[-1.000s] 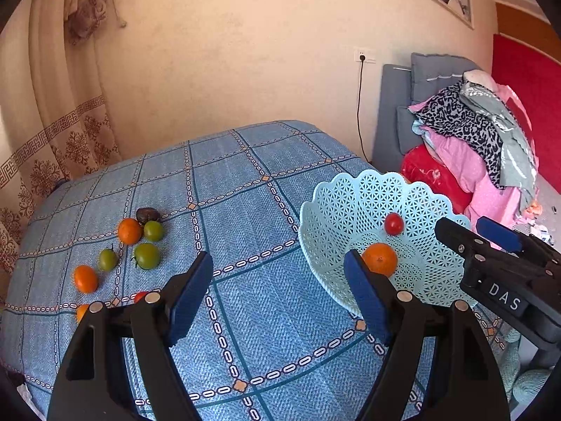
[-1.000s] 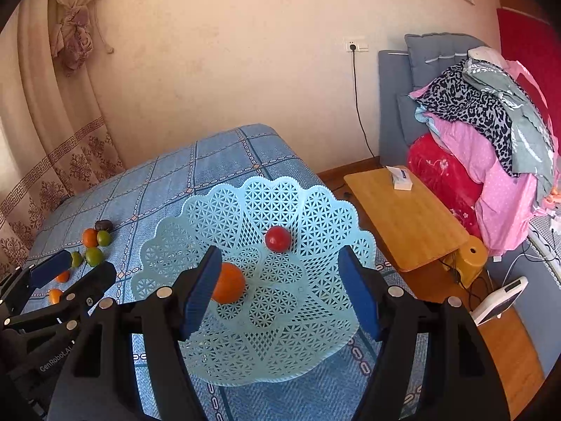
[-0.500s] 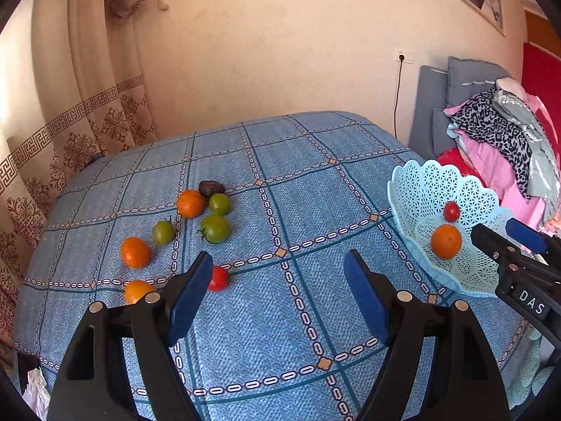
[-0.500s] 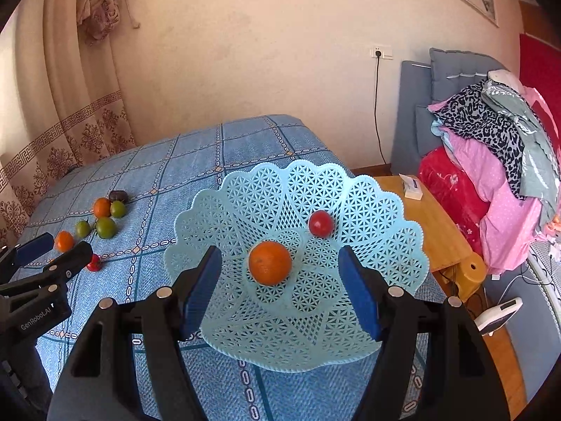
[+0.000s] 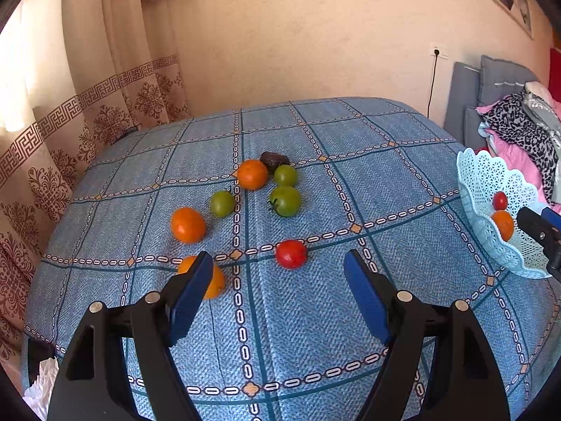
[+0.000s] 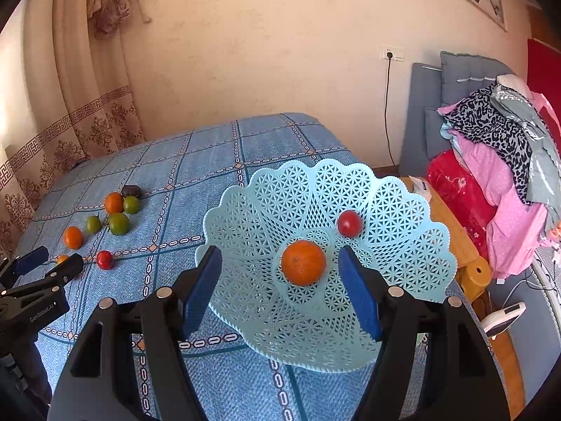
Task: Organize fruits
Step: 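Withdraw both open grippers from the basket back toward the fruits, then close the left gripper on the oval yellow-orange fruit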
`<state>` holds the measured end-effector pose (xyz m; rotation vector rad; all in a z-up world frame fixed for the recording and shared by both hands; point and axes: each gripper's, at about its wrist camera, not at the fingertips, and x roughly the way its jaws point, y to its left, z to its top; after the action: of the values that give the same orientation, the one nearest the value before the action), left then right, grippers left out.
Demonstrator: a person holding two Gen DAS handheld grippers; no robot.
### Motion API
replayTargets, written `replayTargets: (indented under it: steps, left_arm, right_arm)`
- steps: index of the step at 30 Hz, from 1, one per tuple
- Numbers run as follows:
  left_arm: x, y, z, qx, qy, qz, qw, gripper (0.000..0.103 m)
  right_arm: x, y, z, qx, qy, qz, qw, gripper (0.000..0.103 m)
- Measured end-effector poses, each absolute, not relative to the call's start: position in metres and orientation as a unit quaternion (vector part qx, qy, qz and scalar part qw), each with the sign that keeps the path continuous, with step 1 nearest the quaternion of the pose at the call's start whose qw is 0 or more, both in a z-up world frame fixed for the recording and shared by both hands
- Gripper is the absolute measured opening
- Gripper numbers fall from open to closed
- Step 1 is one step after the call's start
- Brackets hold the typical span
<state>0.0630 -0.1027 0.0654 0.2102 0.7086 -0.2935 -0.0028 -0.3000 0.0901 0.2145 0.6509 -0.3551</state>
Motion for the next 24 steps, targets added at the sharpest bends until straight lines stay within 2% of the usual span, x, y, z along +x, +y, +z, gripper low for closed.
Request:
replayTargets:
  steps: [24]
  left_arm:
    - [0.098, -0.030, 0.040, 0.085, 0.378, -0.063, 0.920, 0.077]
  right_arm:
    - [0.039, -0.233, 0.083, 0.071, 0.329, -0.085, 0.938, 0.070]
